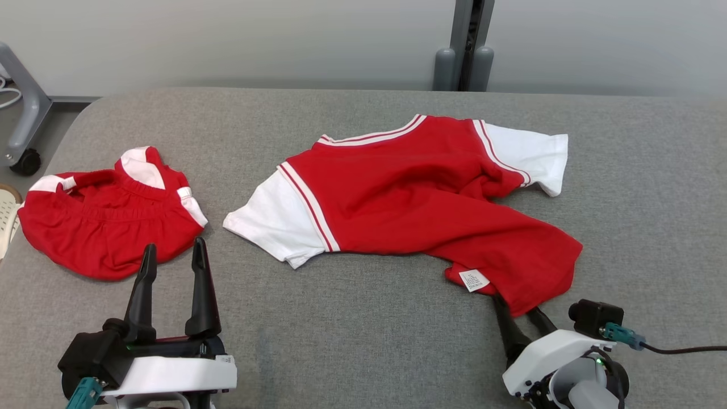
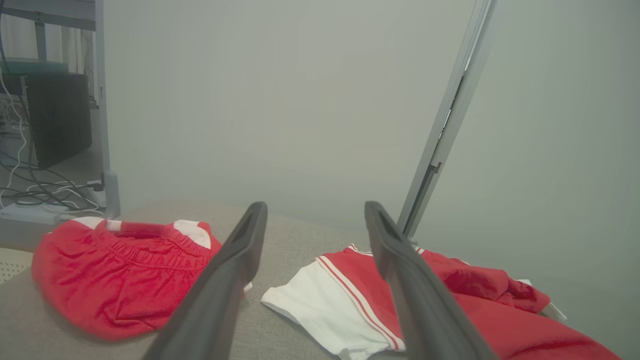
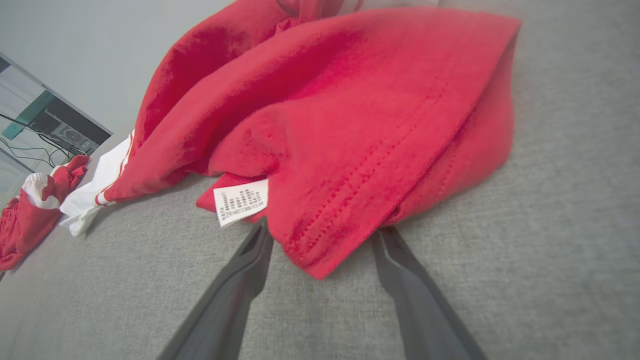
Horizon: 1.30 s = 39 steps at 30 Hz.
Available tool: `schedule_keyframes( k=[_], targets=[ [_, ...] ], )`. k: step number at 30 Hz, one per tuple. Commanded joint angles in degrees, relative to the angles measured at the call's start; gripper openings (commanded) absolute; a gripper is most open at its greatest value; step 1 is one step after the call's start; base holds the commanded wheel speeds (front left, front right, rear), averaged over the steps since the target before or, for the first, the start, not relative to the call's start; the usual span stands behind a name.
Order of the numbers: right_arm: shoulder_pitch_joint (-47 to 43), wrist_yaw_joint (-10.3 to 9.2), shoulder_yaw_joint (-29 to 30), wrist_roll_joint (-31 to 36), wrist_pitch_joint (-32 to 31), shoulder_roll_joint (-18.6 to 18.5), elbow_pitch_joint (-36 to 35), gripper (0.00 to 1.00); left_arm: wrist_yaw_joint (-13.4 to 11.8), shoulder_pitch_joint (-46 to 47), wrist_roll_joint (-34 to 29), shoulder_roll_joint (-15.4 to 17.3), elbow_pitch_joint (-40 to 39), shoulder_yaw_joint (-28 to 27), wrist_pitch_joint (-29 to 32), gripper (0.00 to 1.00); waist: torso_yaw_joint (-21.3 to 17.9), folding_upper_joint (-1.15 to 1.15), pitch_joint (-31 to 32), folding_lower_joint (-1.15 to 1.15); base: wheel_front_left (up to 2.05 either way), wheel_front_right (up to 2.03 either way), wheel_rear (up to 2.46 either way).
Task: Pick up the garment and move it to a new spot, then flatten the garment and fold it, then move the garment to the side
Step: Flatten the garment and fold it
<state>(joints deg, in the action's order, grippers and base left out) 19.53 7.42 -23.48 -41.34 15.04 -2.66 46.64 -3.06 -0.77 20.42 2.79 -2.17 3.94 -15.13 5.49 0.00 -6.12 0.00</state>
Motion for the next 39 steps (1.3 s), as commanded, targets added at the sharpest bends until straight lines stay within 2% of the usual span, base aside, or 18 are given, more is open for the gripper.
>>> schedule_keyframes(
  k=[1, 2, 3, 7, 10, 17, 22, 30, 31, 32, 33, 39],
  targets=[
    [0.76, 0.14, 0.45, 1.33, 0.15, -0.42, 0.64, 0.43, 0.14, 0.84, -0.45, 0.21, -0.38, -0.37, 0.04, 1.00, 0.41, 0.00, -0.53, 0.00, 0.00, 0.00, 0.00],
    [0.97, 0.14, 0.70, 1.92, 0.15, -0.41, 0.71, 0.06, 0.17, 0.94, -0.61, 0.21, -0.44, -0.41, 0.03, 1.00, 0.44, 0.00, -0.67, 0.00, 0.00, 0.00, 0.00],
    [1.02, 0.14, 0.92, 2.29, 0.15, -0.39, 0.65, 0.00, 0.21, 0.97, -0.73, 0.20, -0.50, -0.53, 0.04, 1.00, 0.43, 0.00, -0.81, 0.00, 0.00, 0.00, 0.00],
    [1.00, 0.14, 1.10, 4.81, 0.15, -0.51, 0.84, 0.00, 0.15, 0.86, -0.79, 0.20, -0.64, -1.15, 0.04, 1.00, -0.19, 0.00, -1.30, 0.00, 0.00, 0.00, 0.00],
    [0.00, 0.13, 2.01, 8.41, 0.15, -1.98, -0.88, 0.00, 0.14, 1.03, -0.37, 0.21, -0.62, -1.92, 0.04, 1.00, -1.87, 0.00, -1.97, 0.00, 0.00, 0.00, 0.00],
    [-2.29, 0.11, 4.10, 15.84, 0.15, -7.87, -4.68, 0.00, 0.87, 2.01, -0.47, 0.21, 0.07, -2.37, 0.04, 1.00, -4.86, 0.00, -2.86, 0.00, 0.00, 0.00, 0.00],
    [-2.11, 0.09, 9.54, 20.88, 0.15, -11.45, -6.65, 0.00, 1.38, 2.84, -0.31, 0.21, 0.71, -2.33, 0.04, 1.00, -5.86, 0.00, -3.38, 0.00, 0.00, 0.00, 0.00],
    [-0.33, 0.09, 13.88, 25.88, 0.15, -11.97, -3.18, 0.00, 1.92, 2.96, -0.25, 0.21, 2.06, -1.60, 0.03, 1.00, -6.26, 0.00, -3.24, 0.00, 0.00, 0.00, 0.00],
    [0.01, 0.09, 14.22, 26.28, 0.15, -11.82, -2.17, 0.10, 2.00, 2.74, -0.36, 0.22, 2.42, -1.53, 0.04, 1.00, -6.33, 0.00, -3.05, 0.00, 0.00, 0.00, 0.00],
    [0.18, 0.09, 14.98, 26.65, 0.16, -11.63, -1.33, 0.64, 2.00, 2.44, -0.41, 0.21, 2.70, -1.47, 0.03, 1.00, -6.45, 0.00, -2.85, 0.00, 0.00, 0.00, 0.00],
    [0.24, 0.09, 15.60, 26.86, 0.15, -11.19, -0.72, 1.00, 1.93, 2.19, -0.43, 0.21, 2.91, -1.43, 0.04, 1.00, -6.61, 0.00, -2.67, 0.00, 0.00, 0.00, 0.00],
    [-1.81, 0.09, 22.72, 31.42, 0.15, -8.96, -1.74, 1.00, 1.48, 1.18, 0.12, 0.21, 4.51, -2.26, 0.04, 1.00, -8.04, 0.00, -1.21, 0.00, 0.00, 0.00, 0.00]
  ],
)
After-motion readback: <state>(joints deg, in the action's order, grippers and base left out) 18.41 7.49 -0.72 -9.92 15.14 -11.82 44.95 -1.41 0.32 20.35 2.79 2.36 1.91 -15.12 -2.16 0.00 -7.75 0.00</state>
